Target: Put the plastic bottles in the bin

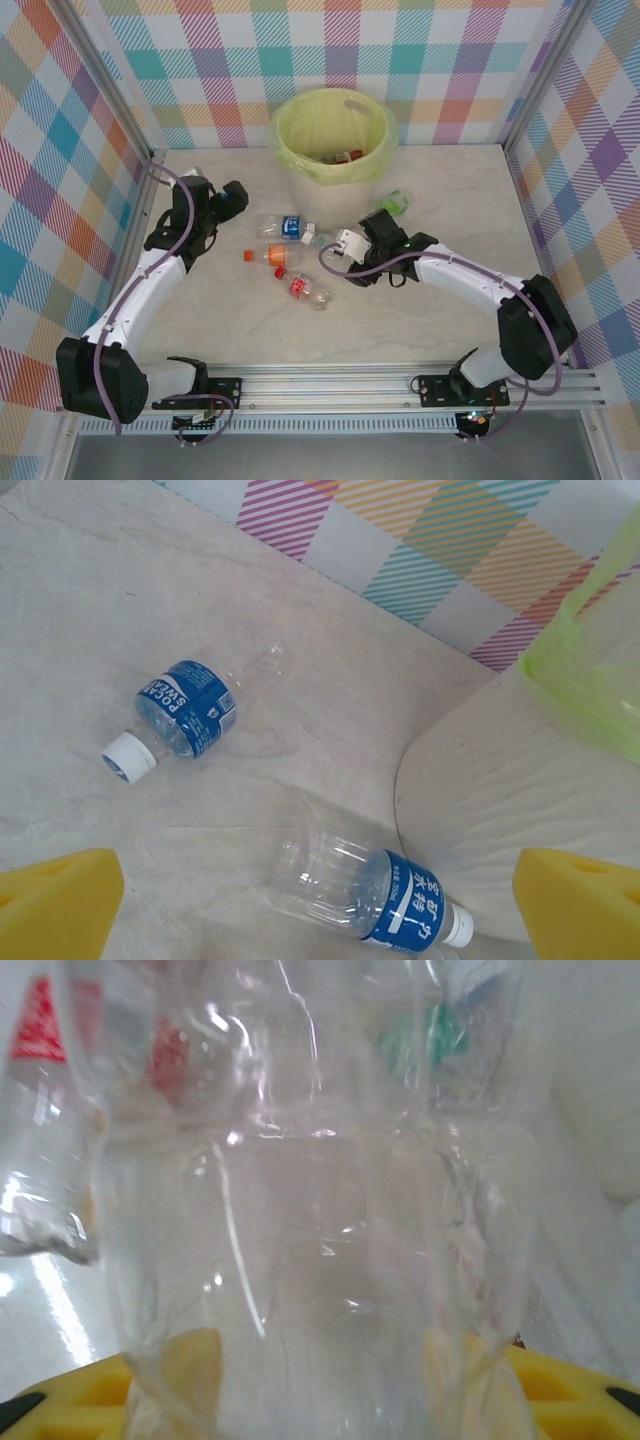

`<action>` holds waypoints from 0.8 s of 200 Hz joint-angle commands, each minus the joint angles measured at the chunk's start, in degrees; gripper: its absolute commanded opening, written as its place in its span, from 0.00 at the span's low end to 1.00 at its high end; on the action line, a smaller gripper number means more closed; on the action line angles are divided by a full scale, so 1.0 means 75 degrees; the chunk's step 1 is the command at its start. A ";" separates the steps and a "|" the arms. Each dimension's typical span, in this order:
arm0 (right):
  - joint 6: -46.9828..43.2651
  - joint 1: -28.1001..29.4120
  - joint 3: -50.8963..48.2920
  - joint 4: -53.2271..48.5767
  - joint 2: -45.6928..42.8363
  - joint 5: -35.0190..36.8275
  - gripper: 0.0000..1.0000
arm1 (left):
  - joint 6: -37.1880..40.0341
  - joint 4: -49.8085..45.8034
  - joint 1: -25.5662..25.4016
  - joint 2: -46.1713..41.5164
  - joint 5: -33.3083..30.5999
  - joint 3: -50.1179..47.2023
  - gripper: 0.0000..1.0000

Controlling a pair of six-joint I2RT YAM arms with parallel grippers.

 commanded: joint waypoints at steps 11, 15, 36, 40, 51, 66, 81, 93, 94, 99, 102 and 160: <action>0.0280 -0.0018 0.0057 0.0357 -0.0639 -0.1093 0.50 | -0.0173 0.0275 0.0189 -0.0083 0.0063 -0.0230 1.00; 0.0319 -0.0018 0.0078 0.0418 -0.0719 -0.1166 0.51 | -0.0180 0.0284 0.0193 -0.0090 0.0077 -0.0246 1.00; 0.0587 -0.0115 0.0183 0.0801 -0.1097 -0.1627 0.51 | -0.0199 0.0310 0.0244 -0.0126 0.0117 -0.0341 1.00; 0.0644 -0.0143 0.0214 0.0896 -0.1156 -0.1684 0.50 | -0.0207 0.0311 0.0255 -0.0131 0.0140 -0.0360 1.00; 0.0828 -0.0211 0.0328 0.1143 -0.1275 -0.1766 0.49 | -0.0223 0.0311 0.0284 -0.0139 0.0173 -0.0383 1.00; 0.1003 -0.0274 0.0623 0.1361 -0.1365 -0.1822 0.48 | -0.0232 0.0304 0.0330 -0.0165 0.0221 -0.0418 1.00; 0.1199 -0.0363 0.0968 0.1586 -0.1366 -0.1976 0.48 | -0.0242 0.0288 0.0369 -0.0204 0.0259 -0.0436 1.00; 0.1381 -0.0490 0.1259 0.1809 -0.1311 -0.2199 0.47 | -0.0244 0.0287 0.0393 -0.0248 0.0271 -0.0474 1.00; 0.1406 -0.0500 0.1274 0.1826 -0.1301 -0.2213 0.48 | -0.0244 0.0287 0.0391 -0.0245 0.0277 -0.0478 1.00; 0.1506 -0.0558 0.1423 0.1907 -0.1264 -0.2278 0.48 | -0.0249 0.0287 0.0412 -0.0264 0.0281 -0.0497 1.00; 0.1562 -0.0595 0.1521 0.1950 -0.1220 -0.2293 0.47 | -0.0253 0.0287 0.0417 -0.0274 0.0277 -0.0508 1.00; 0.2345 -0.1053 0.3317 0.2734 -0.0316 -0.2146 0.48 | -0.0234 0.0197 0.0587 -0.0654 0.0313 -0.0751 1.00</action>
